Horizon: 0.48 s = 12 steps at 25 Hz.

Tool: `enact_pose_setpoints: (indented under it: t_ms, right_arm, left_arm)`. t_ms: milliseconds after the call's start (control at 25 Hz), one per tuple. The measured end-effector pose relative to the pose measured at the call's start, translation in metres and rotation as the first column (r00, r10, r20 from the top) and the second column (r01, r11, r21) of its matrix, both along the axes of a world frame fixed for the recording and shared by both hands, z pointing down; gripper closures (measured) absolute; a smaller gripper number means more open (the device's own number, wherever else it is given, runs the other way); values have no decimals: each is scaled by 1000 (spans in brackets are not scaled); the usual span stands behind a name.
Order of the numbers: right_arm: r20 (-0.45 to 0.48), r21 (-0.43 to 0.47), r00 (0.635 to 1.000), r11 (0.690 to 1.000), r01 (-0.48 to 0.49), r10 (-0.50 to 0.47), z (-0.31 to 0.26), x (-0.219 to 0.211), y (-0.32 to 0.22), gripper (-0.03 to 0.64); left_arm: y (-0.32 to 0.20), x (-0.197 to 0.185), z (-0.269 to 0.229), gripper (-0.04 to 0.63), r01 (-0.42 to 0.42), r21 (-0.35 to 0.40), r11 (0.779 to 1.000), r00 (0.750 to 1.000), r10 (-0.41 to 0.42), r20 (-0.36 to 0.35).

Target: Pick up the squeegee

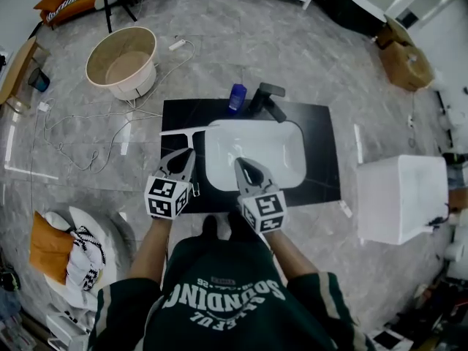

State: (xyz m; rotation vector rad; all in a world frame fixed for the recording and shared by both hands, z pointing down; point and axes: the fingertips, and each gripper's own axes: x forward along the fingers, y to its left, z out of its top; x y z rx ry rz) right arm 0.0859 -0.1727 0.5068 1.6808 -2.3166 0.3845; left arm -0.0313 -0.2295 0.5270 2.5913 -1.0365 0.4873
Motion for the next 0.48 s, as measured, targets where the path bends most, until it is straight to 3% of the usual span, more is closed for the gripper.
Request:
enact_pose_setpoints:
  t_ms: [240, 480]
  right_arm:
    - [12, -2, 995, 995, 102, -102, 0, 0, -41, 615]
    - [18, -9, 974, 974, 228, -227, 1, -8, -70, 617]
  left_arm:
    - [-24, -3, -1, 594, 109, -4, 994, 994, -109, 2]
    - [-39, -12, -2, 594, 231, -8, 973, 973, -231, 7]
